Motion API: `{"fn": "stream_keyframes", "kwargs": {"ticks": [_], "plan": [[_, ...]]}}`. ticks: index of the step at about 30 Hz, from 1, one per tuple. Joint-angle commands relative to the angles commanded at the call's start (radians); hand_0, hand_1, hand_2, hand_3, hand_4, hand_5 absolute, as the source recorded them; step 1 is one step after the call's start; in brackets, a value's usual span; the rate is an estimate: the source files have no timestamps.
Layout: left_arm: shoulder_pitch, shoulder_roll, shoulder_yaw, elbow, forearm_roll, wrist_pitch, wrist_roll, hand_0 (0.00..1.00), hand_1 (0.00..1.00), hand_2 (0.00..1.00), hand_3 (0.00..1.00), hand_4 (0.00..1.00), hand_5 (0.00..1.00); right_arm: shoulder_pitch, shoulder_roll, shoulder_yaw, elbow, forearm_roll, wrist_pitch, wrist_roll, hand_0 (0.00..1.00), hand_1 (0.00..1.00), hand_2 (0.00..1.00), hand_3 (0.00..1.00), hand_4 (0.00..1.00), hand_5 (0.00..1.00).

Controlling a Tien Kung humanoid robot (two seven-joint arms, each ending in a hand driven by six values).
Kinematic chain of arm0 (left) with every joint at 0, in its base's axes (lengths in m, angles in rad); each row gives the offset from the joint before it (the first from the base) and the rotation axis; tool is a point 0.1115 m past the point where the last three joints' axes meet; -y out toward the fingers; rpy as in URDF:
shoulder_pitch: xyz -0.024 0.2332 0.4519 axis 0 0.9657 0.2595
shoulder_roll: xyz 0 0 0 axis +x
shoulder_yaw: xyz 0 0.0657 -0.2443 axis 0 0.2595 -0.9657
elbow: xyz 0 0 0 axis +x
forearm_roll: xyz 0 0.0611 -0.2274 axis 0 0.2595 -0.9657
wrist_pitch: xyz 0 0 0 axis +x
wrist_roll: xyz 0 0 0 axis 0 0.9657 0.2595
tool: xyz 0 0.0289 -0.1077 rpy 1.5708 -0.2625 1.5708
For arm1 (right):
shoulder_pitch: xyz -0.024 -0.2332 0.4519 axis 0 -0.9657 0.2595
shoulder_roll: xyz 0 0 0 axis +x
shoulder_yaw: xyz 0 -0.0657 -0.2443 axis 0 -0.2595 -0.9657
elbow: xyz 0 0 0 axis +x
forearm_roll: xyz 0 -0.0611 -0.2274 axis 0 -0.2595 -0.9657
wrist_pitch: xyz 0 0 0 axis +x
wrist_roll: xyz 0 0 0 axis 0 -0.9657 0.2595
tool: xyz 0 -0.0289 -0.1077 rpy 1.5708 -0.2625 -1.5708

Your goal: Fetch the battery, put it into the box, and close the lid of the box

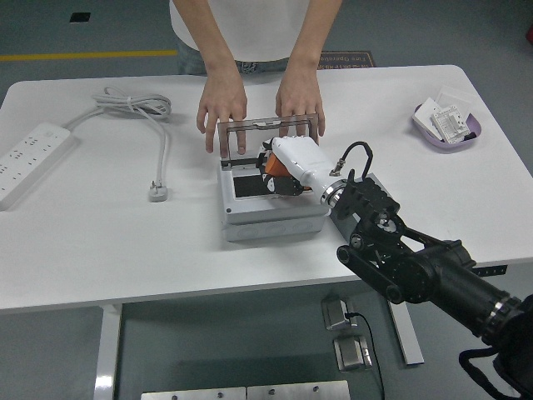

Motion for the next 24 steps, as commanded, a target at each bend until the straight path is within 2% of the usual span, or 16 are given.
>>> {"fn": "stream_keyframes", "kwargs": {"ticks": [10, 11, 17, 24], "plan": [[-0.006, -0.001, -0.004, 0.000, 0.010, 0.000, 0.002, 0.661, 0.674, 0.678, 0.763, 0.790, 0.455, 0.002, -0.001, 0.001, -0.006, 0.009, 0.004, -0.002, 0.470, 0.506, 0.579, 0.644, 0.756, 0.402], [-0.007, -0.001, -0.004, 0.000, 0.011, 0.000, 0.002, 0.660, 0.674, 0.678, 0.763, 0.789, 0.456, 0.002, -0.001, 0.000, -0.006, 0.010, 0.004, -0.003, 0.485, 0.518, 0.586, 0.656, 0.793, 0.433], [-0.008, -0.002, -0.004, 0.000, 0.013, 0.001, 0.002, 0.661, 0.673, 0.678, 0.762, 0.788, 0.456, -0.001, -0.006, 0.000, 0.010, 0.012, 0.006, -0.011, 0.494, 0.520, 0.595, 0.663, 0.816, 0.455], [-0.002, -0.007, -0.002, 0.000, 0.005, 0.002, 0.003, 0.661, 0.673, 0.678, 0.762, 0.787, 0.455, -0.019, -0.069, -0.004, 0.141, 0.111, 0.039, -0.059, 0.501, 0.520, 0.598, 0.662, 0.830, 0.469]]}}
